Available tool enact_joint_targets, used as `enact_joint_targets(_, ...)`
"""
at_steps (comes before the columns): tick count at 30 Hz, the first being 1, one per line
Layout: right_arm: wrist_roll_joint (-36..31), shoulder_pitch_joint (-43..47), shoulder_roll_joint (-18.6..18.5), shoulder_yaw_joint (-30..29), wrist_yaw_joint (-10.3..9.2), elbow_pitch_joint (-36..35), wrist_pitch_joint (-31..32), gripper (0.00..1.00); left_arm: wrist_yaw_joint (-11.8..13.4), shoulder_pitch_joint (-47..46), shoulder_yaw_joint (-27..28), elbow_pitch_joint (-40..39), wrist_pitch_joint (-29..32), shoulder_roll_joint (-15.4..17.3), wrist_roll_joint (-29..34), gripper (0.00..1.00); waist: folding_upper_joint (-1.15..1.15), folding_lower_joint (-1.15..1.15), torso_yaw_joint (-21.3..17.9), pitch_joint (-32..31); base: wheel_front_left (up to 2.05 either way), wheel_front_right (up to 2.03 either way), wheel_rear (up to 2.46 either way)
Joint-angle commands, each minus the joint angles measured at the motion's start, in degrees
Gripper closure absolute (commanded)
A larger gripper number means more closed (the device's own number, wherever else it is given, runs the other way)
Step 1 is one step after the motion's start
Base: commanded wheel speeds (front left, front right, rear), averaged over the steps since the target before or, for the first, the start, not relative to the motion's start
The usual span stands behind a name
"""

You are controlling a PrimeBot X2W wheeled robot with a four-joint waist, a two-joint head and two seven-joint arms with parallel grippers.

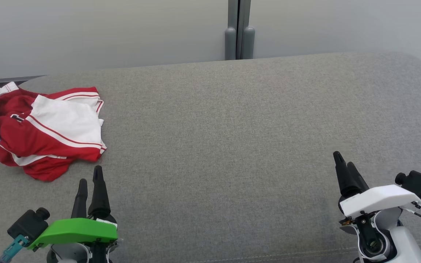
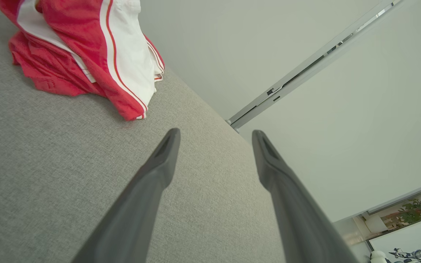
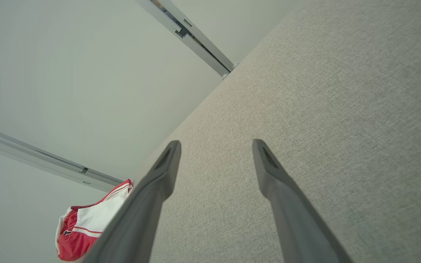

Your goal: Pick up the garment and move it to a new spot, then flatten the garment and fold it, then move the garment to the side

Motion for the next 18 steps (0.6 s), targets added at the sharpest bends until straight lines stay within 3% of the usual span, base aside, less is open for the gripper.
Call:
enact_joint_targets(1,-1.9,-1.6,-0.6,0.5,0.01,-0.6,-0.7,0.0,0.1,-0.3,0.0,-0.6,-0.5,0.5,1.7,0.0,0.0,0.0,0.0,0.0,0.0,0.0,0.0)
enact_joint_targets(18,-15.1,-2.8,-0.8,3.7,0.02,3.0,-4.2,0.0,0.7,-0.5,-1.6,2.7,-1.3,2.6,14.5,0.0,0.0,0.0,-0.1,-0.4,0.0,0.0,0.0)
